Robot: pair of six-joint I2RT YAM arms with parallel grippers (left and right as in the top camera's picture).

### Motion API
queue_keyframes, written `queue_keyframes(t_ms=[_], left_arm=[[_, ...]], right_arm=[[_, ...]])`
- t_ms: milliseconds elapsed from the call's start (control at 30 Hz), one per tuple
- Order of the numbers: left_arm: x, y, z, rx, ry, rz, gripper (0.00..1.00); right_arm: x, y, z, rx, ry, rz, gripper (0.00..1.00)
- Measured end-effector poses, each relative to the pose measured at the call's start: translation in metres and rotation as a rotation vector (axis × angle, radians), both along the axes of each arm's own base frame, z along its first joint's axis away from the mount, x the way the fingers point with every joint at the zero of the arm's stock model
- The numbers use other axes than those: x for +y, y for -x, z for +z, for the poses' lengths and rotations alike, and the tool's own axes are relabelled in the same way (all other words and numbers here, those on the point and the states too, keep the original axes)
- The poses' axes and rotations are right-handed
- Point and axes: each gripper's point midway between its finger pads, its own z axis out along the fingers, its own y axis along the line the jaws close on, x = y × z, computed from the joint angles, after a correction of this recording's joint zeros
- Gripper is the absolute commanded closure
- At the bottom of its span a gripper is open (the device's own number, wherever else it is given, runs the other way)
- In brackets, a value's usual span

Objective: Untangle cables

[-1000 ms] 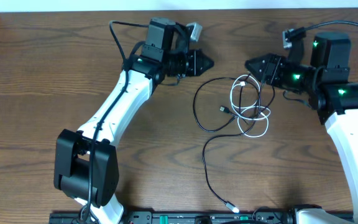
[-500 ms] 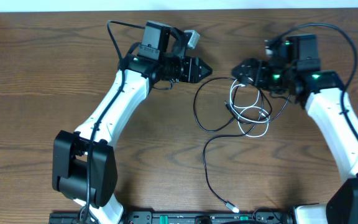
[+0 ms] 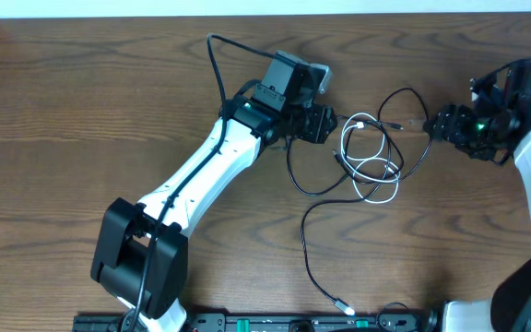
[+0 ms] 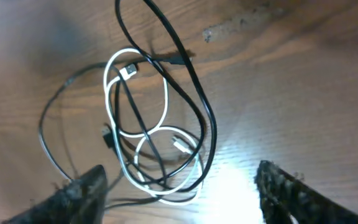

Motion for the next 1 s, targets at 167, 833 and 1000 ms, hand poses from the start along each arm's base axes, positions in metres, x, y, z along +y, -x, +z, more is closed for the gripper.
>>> queue_keyframes(t_ms=[167,833,1000], left_arm=[[0.013,-0.003,-0.008,0.006,-0.068,0.058,0.47],[0.069,-0.024,-0.021,0.027,-0.176,0.208,0.47],[0.069,-0.024,-0.021,0.027,-0.176,0.207,0.45]], right_arm=[[0.007,-0.005,-0.061,0.134,-0.023,0.088,0.68],[0.026,-0.053,0.194,-0.443,-0.016,0.157,0.99],[0.048,-0.028,0.281,-0.630,-0.054,0.175,0.99]])
